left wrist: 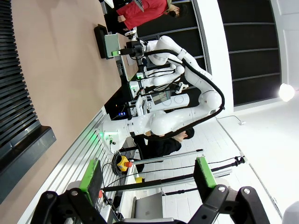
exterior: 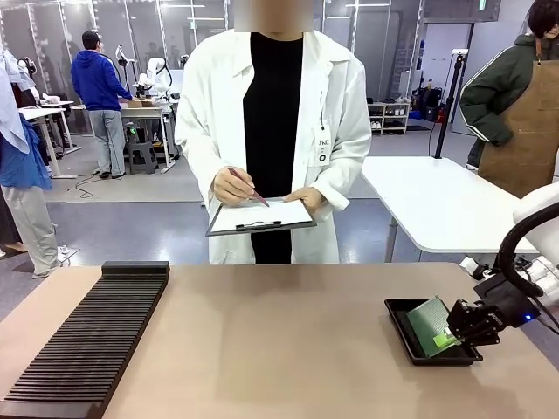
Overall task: Inspect the PCB.
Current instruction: Place the Blank PCB in the ESD tray.
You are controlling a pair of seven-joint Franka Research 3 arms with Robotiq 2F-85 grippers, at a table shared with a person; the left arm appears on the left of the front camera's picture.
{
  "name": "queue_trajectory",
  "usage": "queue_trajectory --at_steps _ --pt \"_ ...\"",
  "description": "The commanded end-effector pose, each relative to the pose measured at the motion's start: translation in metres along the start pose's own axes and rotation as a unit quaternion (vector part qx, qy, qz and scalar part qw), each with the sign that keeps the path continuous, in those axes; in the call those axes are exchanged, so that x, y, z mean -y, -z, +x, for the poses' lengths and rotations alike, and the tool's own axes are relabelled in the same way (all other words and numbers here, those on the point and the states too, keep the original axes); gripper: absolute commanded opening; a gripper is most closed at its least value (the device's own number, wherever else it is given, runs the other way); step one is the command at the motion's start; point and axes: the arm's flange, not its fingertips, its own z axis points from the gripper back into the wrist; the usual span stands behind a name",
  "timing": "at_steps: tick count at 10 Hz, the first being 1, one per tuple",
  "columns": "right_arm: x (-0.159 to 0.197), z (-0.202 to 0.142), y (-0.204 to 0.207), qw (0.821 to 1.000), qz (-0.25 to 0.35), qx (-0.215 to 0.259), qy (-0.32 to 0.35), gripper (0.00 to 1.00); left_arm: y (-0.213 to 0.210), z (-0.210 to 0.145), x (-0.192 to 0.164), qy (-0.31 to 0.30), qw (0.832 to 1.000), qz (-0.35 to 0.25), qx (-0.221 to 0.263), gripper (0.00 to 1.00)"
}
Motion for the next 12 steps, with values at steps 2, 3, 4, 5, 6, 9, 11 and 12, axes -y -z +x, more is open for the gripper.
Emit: queue_trajectory --at_steps 2,3,4,5,6,9,11,12 --pt "-0.005 0.009 0.012 1.0 -0.008 0.017 0.008 0.03 0.0 0.0 0.004 -0.002 1.0 0.006 0.001 1.0" --pt "-0.006 0.012 0.013 1.0 -0.008 0.021 0.011 0.03 0.0 0.0 0.004 -0.002 1.0 0.006 0.001 1.0" --pt "-0.008 0.015 0.013 1.0 -0.011 0.027 0.011 0.03 0.0 0.0 0.004 -0.002 1.0 0.006 0.001 1.0" --pt "-0.01 0.018 0.014 0.999 -0.006 0.029 0.011 0.03 0.0 0.0 0.004 -0.002 1.0 0.006 0.001 1.0" --pt "-0.012 0.019 0.015 1.0 -0.01 0.027 0.012 0.03 0.0 0.0 0.004 -0.002 1.0 0.006 0.001 1.0" --pt "-0.012 0.023 0.018 0.999 -0.021 0.035 0.015 0.38 0.0 0.0 0.004 -0.002 1.0 0.006 0.001 1.0" --pt "-0.013 0.022 0.016 0.999 -0.028 0.038 0.019 0.65 0.0 0.0 0.004 -0.002 1.0 0.006 0.001 1.0" --pt "-0.015 0.02 0.012 0.999 -0.03 0.041 0.017 0.77 0.0 0.0 0.004 -0.002 1.0 0.006 0.001 1.0"
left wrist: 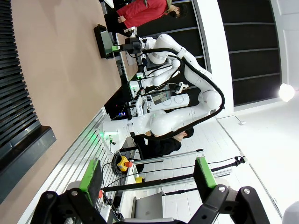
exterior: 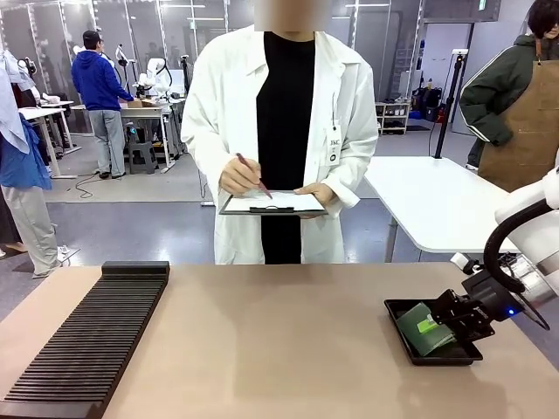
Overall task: Inspect the PCB.
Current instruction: Place the Blank PCB in the ESD tray.
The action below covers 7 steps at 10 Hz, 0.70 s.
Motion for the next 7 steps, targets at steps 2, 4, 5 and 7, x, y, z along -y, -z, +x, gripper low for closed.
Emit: queue_trajectory --at_steps 2,4,5,7 --pt "-0.015 0.0 -0.011 0.999 -0.026 0.024 -0.007 1.0 0.0 0.0 0.004 -0.002 1.0 0.006 0.001 1.0" --pt "-0.02 0.0 -0.029 0.999 -0.034 0.038 -0.012 1.0 0.0 0.0 0.004 -0.002 1.0 0.006 0.001 1.0" --pt "-0.022 0.0 -0.042 0.998 -0.035 0.048 -0.011 1.0 0.0 0.0 0.004 -0.002 1.0 0.006 0.001 1.0" --pt "-0.024 -0.001 -0.061 0.997 -0.031 0.065 -0.014 1.0 0.0 0.0 0.004 -0.002 1.0 0.006 0.001 1.0"
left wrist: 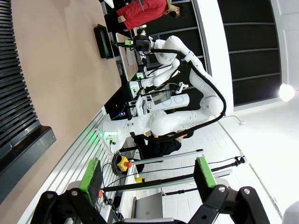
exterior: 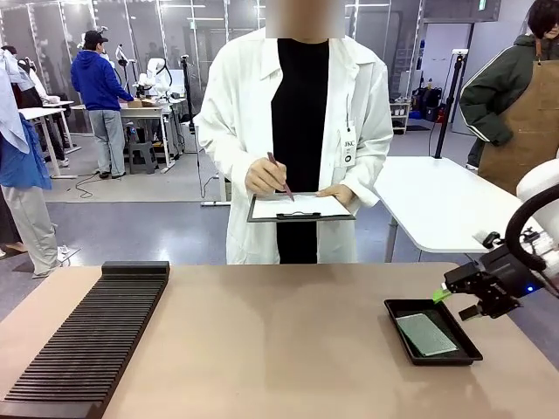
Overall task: Inspect the PCB.
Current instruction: Place the Blank PCB in the ESD tray.
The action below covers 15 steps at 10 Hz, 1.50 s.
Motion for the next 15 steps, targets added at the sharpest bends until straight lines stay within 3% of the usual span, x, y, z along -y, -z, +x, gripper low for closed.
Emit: queue_trajectory --at_steps 1,2,3,13,14,15 --pt "-0.004 -0.006 -0.01 1.0 0.002 0.0 0.015 1.0 0.0 0.0 0.004 -0.002 1.0 0.006 0.001 1.0" --pt "-0.003 -0.009 -0.007 0.999 0.005 -0.019 0.025 1.0 0.0 0.0 0.004 -0.002 1.0 0.006 0.001 1.0" --pt "-0.001 0.0 -0.008 1.0 0.001 0.007 0.001 1.0 0.0 0.0 0.004 -0.002 1.0 0.006 0.001 1.0" --pt "-0.002 -0.001 -0.01 1.0 0.004 0.004 0.004 1.0 0.0 0.0 0.004 -0.002 1.0 0.006 0.001 1.0" --pt "-0.02 -0.004 -0.03 0.999 0.012 -0.03 -0.003 1.0 0.0 0.0 0.004 -0.002 1.0 0.006 0.001 1.0" --pt "-0.034 -0.001 -0.06 0.999 0.041 -0.03 0.002 1.0 0.0 0.0 0.004 -0.002 1.0 0.006 0.001 1.0"
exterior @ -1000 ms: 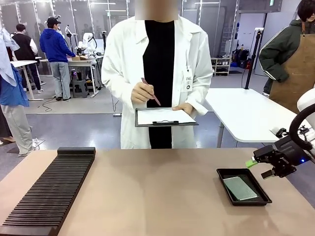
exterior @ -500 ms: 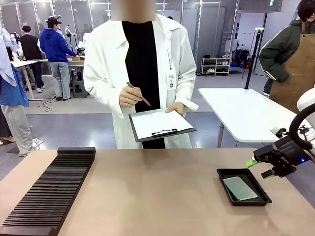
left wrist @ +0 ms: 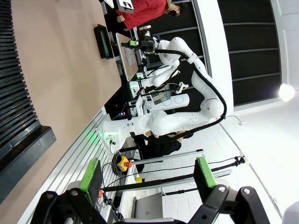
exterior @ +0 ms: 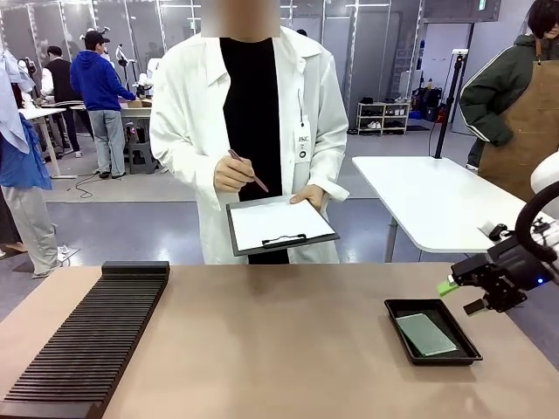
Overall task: Inspect the PCB.
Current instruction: Place the Blank PCB in the ESD tray.
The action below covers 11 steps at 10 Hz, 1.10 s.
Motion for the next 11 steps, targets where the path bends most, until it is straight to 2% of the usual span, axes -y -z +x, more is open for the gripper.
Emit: queue_trajectory --at_steps 1,4,6,9,11 --pt "-0.024 0.0 -0.054 0.998 0.054 -0.016 0.026 1.0 0.0 0.0 0.004 -0.002 1.0 0.006 0.001 1.0" --pt "-0.01 -0.014 -0.145 0.979 0.182 -0.016 0.087 1.0 0.0 0.0 0.004 -0.002 1.0 0.006 0.001 1.0" --pt "0.015 -0.032 -0.193 0.956 0.266 -0.021 0.125 1.0 0.0 0.0 0.004 -0.002 1.0 0.006 0.001 1.0" --pt "0.048 -0.067 -0.22 0.938 0.31 -0.049 0.145 1.0 0.0 0.0 0.004 -0.002 1.0 0.006 0.001 1.0" --pt "0.065 -0.081 -0.222 0.931 0.328 -0.037 0.156 1.0 0.0 0.0 0.004 -0.002 1.0 0.006 0.001 1.0"
